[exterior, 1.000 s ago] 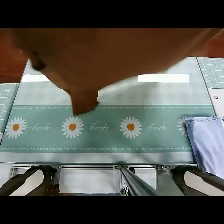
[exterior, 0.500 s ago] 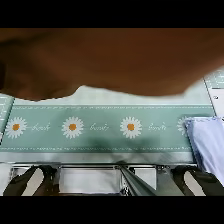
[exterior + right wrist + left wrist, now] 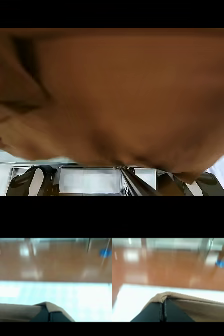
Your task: Fold the shirts.
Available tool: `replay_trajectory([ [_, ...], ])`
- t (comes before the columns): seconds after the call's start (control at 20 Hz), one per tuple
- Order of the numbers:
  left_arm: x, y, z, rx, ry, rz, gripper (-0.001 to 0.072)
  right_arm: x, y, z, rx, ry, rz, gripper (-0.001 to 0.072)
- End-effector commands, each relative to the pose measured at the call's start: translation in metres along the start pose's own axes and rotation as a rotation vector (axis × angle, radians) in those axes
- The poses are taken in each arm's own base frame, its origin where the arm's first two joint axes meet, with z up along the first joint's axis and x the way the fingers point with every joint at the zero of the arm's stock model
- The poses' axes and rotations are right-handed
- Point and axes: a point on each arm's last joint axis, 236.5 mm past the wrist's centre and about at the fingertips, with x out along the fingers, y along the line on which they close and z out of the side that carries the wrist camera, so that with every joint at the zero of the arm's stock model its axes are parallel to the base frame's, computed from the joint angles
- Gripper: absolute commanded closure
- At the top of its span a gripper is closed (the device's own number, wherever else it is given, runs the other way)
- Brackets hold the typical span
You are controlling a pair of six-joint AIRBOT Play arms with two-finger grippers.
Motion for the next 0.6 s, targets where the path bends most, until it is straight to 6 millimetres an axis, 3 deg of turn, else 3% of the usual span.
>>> replay_trajectory([
  [0.0, 0.074, 0.017, -0.086, -0.137, 0.237, -0.041, 0.0691, 0.069, -0.010, -0.053, 0.060, 0.190, 0.041, 0.0688],
  [0.15, 0.154, 0.023, -0.158, -0.257, 0.393, -0.096, 0.0691, 0.161, -0.021, -0.101, 0.135, 0.331, 0.101, 0.0688],
  [0.25, 0.208, 0.025, -0.191, -0.297, 0.448, -0.102, 0.0691, 0.223, -0.039, -0.130, 0.171, 0.413, 0.100, 0.0688],
  [0.4, 0.287, 0.025, -0.228, -0.337, 0.497, -0.098, 0.0691, 0.314, -0.068, -0.165, 0.236, 0.495, 0.072, 0.0688],
  [0.55, 0.358, 0.026, -0.258, -0.416, 0.515, -0.061, 0.0691, 0.395, -0.083, -0.194, 0.316, 0.570, 0.090, 0.0688],
])
